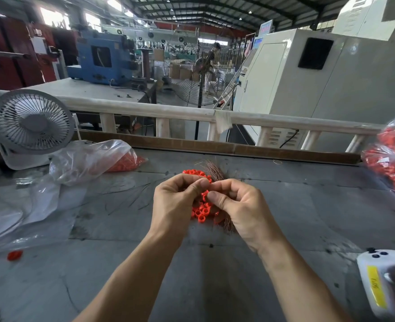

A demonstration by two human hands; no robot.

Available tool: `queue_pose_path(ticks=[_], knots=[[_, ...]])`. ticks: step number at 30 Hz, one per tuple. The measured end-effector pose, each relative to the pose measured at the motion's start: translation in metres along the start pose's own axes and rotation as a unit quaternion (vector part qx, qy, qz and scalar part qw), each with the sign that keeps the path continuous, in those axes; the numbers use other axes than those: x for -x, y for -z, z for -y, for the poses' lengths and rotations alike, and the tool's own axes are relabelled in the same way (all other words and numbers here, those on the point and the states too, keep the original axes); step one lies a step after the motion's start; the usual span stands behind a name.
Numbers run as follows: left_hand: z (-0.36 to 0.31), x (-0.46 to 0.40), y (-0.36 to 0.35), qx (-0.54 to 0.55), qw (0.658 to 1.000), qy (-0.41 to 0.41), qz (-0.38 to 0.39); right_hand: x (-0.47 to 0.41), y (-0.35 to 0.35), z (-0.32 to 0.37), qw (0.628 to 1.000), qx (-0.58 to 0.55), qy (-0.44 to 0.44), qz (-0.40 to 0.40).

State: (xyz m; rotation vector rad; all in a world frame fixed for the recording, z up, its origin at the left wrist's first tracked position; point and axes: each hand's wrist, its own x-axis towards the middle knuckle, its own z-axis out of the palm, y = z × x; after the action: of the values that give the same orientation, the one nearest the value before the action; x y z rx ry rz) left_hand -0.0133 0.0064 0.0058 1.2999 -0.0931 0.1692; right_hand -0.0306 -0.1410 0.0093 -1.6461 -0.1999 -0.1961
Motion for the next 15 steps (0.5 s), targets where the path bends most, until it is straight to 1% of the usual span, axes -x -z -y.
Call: queue_pose_path(ticks=[2, 4, 6, 8, 9, 10, 12, 14, 15], knots=[[-0.002, 0.001, -0.001, 0.022, 1.0, 0.007, 0.005, -0.001, 0.002, -0.001, 0.999, 0.04, 0.0, -0.026], [-0.003, 0.001, 0.001, 0.017, 1.0, 0.019, 0.002, -0.004, 0.007, -0.002, 0.991, 0.104, -0.003, -0.084], [-0.004, -0.002, 0.005, -0.053, 0.998, 0.019, -0.015, -0.007, 0.021, -0.002, 0.97, 0.176, 0.0, -0.17], [-0.004, -0.004, 0.011, -0.183, 0.982, 0.006, -0.038, -0.01, 0.041, -0.002, 0.936, 0.242, 0.007, -0.257], [-0.006, -0.004, 0.013, -0.259, 0.965, -0.003, -0.047, -0.01, 0.052, -0.002, 0.917, 0.272, 0.003, -0.291], [-0.007, -0.004, 0.015, -0.338, 0.94, -0.011, -0.052, -0.01, 0.063, -0.004, 0.899, 0.299, -0.01, -0.32], [-0.01, -0.003, 0.019, -0.472, 0.88, -0.016, -0.055, -0.009, 0.081, -0.01, 0.862, 0.348, -0.056, -0.364], [-0.015, -0.002, 0.025, -0.557, 0.829, -0.003, -0.046, -0.008, 0.095, -0.016, 0.828, 0.396, -0.123, -0.379], [-0.017, -0.001, 0.027, -0.584, 0.811, 0.002, -0.033, -0.007, 0.099, -0.018, 0.815, 0.415, -0.153, -0.374]])
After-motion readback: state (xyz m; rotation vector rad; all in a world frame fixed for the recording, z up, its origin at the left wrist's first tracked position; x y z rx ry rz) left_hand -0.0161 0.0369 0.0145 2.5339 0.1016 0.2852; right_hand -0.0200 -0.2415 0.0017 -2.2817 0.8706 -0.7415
